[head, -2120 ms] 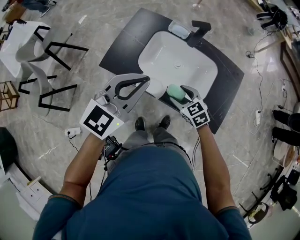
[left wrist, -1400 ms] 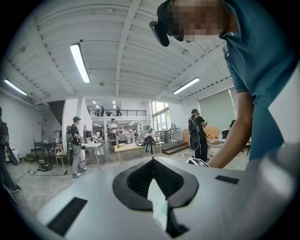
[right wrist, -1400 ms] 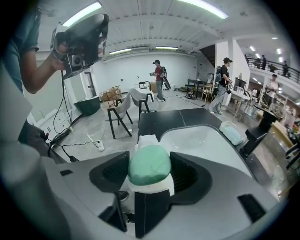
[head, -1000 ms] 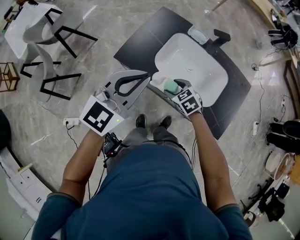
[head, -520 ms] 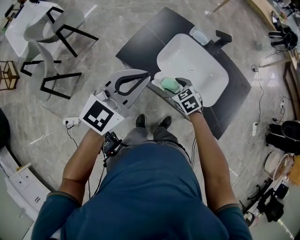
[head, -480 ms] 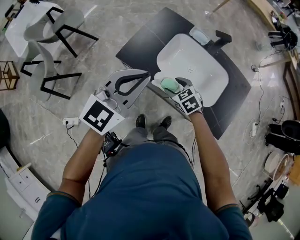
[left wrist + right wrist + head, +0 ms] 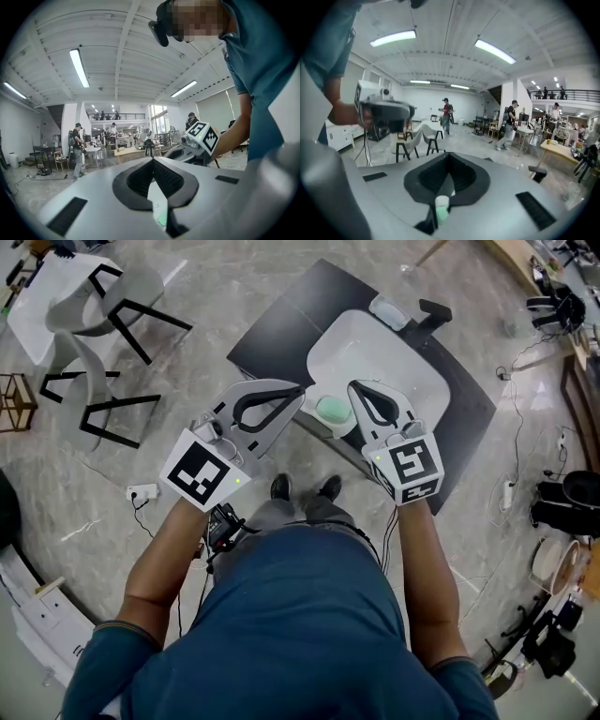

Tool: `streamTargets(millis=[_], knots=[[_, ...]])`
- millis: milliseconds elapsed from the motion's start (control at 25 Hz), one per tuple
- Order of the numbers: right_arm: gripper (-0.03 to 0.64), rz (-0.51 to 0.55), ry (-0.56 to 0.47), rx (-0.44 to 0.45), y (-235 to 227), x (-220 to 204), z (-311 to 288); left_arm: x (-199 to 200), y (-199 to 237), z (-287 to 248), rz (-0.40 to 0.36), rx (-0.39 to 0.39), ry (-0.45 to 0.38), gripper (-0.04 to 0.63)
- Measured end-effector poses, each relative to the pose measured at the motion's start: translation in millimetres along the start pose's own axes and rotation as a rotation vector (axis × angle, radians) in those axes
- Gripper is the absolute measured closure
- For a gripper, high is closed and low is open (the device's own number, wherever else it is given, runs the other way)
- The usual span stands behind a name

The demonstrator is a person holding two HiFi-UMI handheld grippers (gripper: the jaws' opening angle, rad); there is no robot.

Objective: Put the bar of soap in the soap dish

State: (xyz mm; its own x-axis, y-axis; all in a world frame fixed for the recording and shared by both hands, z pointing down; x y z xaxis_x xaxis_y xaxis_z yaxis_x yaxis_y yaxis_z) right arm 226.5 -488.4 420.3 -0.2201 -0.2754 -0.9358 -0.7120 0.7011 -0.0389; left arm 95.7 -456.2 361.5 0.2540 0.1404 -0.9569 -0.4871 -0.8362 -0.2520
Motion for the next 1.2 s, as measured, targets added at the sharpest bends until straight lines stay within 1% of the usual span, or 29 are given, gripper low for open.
streamTargets(millis=[80, 160, 280, 360, 480, 720, 1200], knots=[[0.601, 0.014, -0.093, 0.003, 6.4, 33.0, 20.1, 4.6, -2.8, -0.8, -0.007, -0.01, -0.009, 0.595], [0.601, 0.042, -0.159, 0.006, 13.8, 58.7, 39.6, 9.3, -5.8, -1.1, -0.015, -0.021, -0.018, 0.595], [0.603, 0.081, -0.213, -0.003, 24.8, 85.9, 66.6, 16.6, -10.2, -0.9, -0.024, -0.032, -0.028, 0.595], [0.603, 0.07, -0.239, -0.019, 32.0, 99.9, 81.9, 20.5, -12.2, -0.5, -0.032, -0.039, -0.033, 0.595], [0.603, 0.034, -0.255, -0.045, 41.9, 113.6, 101.3, 25.2, -15.5, 1.0, -0.046, -0.051, -0.037, 0.595], [0.603, 0.062, -0.285, -0.07, 54.7, 130.5, 129.3, 33.9, -21.2, 4.3, -0.079, -0.079, -0.041, 0.595], [0.603, 0.075, -0.297, -0.105, 87.6, 138.9, 158.3, 42.1, -28.4, 25.8, -0.106, -0.101, -0.061, 0.595]])
Point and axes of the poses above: the fingertips, and each gripper's own axes: z backward along the fingers, y to its left, x out of its top, the point moved 4 cm from there along z, backward along the fingers, and after that the axes turned 9 degrees about -z, right-handed, at the moved point
